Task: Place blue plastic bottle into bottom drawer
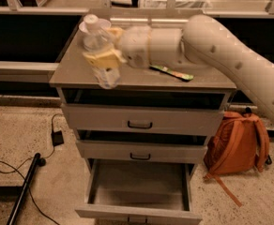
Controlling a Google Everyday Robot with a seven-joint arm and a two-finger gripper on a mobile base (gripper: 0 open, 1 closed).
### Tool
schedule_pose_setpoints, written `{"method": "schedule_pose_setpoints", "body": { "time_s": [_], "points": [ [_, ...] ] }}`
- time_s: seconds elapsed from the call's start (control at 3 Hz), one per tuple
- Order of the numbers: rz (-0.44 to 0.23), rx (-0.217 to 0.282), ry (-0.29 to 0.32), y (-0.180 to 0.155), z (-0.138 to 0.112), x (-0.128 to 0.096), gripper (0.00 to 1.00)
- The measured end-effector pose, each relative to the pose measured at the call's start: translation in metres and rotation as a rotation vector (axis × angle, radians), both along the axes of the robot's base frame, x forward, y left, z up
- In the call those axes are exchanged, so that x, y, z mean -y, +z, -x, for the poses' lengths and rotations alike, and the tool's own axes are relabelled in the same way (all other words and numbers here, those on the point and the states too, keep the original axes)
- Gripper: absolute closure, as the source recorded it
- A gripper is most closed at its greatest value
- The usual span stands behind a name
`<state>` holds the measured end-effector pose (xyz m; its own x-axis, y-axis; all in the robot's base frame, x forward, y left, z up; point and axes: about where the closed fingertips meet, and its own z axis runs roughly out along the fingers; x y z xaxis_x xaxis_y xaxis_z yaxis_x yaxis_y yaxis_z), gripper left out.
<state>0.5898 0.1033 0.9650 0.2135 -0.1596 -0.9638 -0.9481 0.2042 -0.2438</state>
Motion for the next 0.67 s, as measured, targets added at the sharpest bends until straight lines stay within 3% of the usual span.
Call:
{"method": "schedule_pose_setpoints", "body": {
  "time_s": [0.33, 0.67],
  "points": [
    [0.104, -0.094, -0.102, -0.069, 0.033, 0.065, 1.00],
    [0.191, -0.137, -0.162, -0.129, 0.058, 0.111, 1.00]
  ]
}}
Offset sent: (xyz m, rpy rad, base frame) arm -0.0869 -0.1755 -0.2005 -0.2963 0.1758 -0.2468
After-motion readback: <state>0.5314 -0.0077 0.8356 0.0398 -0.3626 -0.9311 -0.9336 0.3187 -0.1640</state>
